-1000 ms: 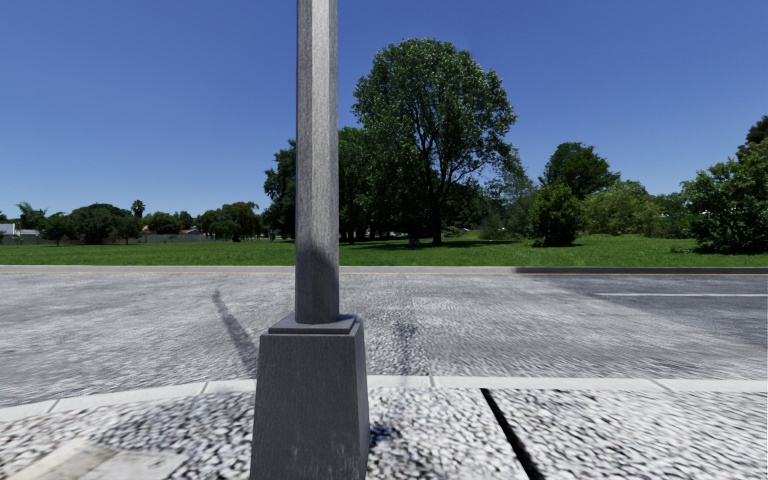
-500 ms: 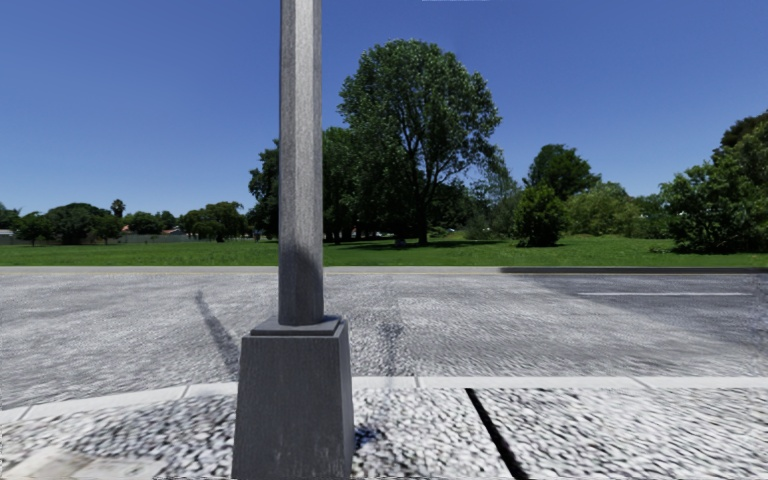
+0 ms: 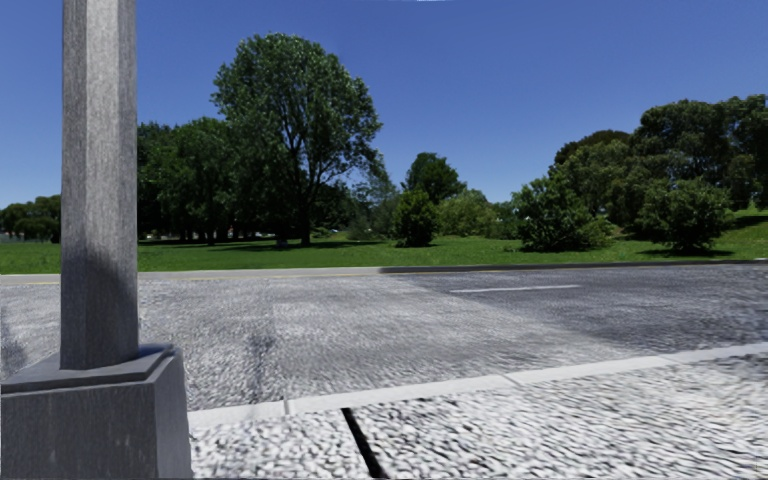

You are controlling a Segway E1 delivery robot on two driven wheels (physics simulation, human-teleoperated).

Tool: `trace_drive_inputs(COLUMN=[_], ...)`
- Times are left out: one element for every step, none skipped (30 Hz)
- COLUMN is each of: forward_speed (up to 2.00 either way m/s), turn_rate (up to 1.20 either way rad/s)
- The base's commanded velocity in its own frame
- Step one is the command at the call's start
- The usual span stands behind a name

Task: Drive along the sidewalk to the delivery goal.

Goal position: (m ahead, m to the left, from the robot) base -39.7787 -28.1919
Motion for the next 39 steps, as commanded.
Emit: trace_drive_inputs(forward_speed=[0.7,0.72,0.75,0.75,0.77,0.79,0.8,0.81,0.81,0.81,0.81,0.82,0.84,0.84,0.89,0.93,0.96,0.96,0.97,0.97,0.97,0.97,0.97,0.98,1.02,1.04,1.04,1.04,1.04,1.05,1.05,1.05,1.05,1.05,1.05,1.05,1.05,1.05,1.05], turn_rate=[-0.79,-0.79,-0.8,-0.8,-0.8,-0.8,-0.8,-0.8,-0.8,-0.8,-0.8,-0.8,-0.8,-0.8,-0.8,-0.8,-0.8,-0.8,-0.8,-0.8,-0.8,-0.8,-0.8,-0.8,-0.8,-0.8,-0.8,-0.8,-0.8,-0.8,-0.8,-0.8,-0.8,-0.8,-0.8,-0.8,-0.8,-0.8,-0.8])
